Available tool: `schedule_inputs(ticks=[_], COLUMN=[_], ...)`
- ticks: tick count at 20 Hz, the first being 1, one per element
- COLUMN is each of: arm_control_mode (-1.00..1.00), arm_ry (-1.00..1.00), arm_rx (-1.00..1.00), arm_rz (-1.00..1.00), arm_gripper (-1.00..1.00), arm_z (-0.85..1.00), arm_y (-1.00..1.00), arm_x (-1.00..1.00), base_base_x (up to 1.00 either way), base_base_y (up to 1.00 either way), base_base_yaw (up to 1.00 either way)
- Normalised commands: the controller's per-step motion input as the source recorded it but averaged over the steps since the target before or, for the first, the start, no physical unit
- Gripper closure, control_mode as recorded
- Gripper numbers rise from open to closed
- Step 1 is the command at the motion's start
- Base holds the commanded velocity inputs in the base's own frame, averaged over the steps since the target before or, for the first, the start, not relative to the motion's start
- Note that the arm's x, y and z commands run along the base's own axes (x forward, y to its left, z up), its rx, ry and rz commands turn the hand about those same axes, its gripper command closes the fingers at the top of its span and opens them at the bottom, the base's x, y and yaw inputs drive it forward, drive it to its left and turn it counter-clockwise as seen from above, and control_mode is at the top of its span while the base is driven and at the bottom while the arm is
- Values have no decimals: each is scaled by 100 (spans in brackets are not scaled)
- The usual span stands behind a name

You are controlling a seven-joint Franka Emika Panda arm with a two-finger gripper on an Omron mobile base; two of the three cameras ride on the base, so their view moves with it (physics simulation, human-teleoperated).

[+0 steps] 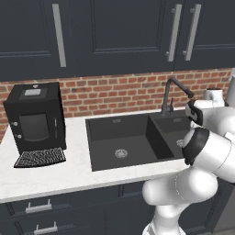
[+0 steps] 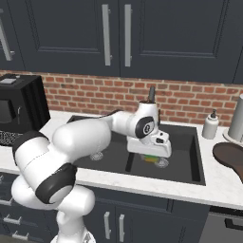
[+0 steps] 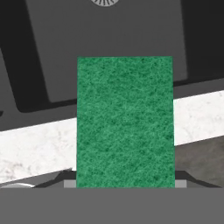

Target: Pick the pan and sponge and place them into the sink. Then turn on the water.

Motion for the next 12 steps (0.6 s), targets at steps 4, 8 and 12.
schedule_inputs(ticks=[4,8,12], arm_control_mode=[-100,-100,-100], arm_ry=[0,-1,0], arm_rx=[1,0,0], arm_rz=[0,0,0], arm_gripper=[100,100,100], arm_z=[-32,-35,-16], arm_y=[-8,-10,-13], arm_x=[8,17,25], base_base_x=[0,0,0], base_base_y=[0,0,0], base_base_yaw=[0,0,0])
